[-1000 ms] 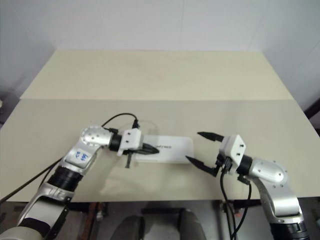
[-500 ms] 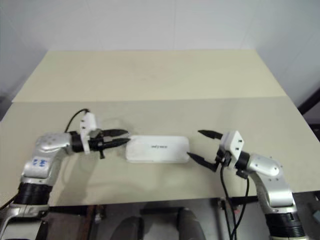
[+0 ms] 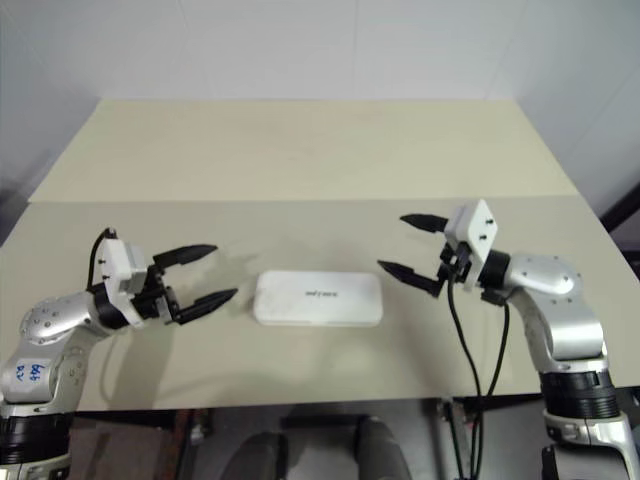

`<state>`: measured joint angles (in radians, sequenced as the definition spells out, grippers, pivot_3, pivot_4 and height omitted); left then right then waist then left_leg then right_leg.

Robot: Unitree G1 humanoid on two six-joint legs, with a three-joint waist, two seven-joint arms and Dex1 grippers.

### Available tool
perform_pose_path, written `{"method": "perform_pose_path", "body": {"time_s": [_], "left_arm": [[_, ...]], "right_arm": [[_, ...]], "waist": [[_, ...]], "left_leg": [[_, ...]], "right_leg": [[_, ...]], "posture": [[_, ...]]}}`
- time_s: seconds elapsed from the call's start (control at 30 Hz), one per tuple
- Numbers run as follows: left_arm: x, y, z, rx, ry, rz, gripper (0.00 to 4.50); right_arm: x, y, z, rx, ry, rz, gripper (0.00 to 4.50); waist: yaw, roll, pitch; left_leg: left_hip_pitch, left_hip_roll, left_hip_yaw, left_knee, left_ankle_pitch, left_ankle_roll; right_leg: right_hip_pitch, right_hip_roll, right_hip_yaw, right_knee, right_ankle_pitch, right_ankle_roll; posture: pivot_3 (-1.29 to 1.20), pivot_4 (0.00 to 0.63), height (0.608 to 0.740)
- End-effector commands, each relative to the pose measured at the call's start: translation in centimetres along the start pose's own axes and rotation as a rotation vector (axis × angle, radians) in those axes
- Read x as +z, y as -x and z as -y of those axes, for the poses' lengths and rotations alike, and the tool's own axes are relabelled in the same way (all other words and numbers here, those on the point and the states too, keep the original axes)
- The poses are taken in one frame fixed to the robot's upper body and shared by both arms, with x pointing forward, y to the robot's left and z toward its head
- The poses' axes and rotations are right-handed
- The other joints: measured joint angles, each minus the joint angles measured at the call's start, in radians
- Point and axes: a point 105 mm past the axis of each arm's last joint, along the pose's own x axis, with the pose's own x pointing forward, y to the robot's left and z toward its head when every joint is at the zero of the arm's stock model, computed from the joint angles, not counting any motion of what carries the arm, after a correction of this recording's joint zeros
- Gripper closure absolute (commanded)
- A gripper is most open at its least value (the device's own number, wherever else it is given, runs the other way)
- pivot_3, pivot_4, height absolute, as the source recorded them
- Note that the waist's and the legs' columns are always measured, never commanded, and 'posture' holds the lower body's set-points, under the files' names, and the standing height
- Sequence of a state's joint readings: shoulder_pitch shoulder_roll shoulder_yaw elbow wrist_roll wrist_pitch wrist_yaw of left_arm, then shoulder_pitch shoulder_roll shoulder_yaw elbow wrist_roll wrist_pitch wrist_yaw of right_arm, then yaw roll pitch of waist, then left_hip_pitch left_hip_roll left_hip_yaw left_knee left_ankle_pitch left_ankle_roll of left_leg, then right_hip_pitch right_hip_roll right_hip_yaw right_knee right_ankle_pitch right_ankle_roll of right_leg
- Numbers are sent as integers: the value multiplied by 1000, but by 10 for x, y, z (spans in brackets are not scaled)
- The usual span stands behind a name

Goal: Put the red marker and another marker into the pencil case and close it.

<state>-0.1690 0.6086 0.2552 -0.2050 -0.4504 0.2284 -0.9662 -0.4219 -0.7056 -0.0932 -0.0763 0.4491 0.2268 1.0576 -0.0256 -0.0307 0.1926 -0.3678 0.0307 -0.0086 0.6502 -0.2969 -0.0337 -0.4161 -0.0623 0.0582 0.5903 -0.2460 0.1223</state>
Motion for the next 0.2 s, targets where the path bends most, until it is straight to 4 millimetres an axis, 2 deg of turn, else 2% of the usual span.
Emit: {"method": "perform_pose_path", "body": {"time_s": [0.03, 0.2], "left_arm": [[13, -4, 5, -28, -33, 28, 38], [15, -6, -1, -2, -44, 25, 38]], "right_arm": [[3, 6, 0, 38, 24, -9, 0], [0, 7, 6, 4, 24, 3, 0]], "waist": [[-1, 0, 0], [-2, 0, 0]], "left_leg": [[0, 0, 0, 0, 0, 0], [0, 0, 1, 0, 0, 0]], "right_leg": [[0, 0, 0, 0, 0, 0], [0, 0, 0, -1, 0, 0]], "posture": [[0, 150, 740], [0, 150, 740]]}}
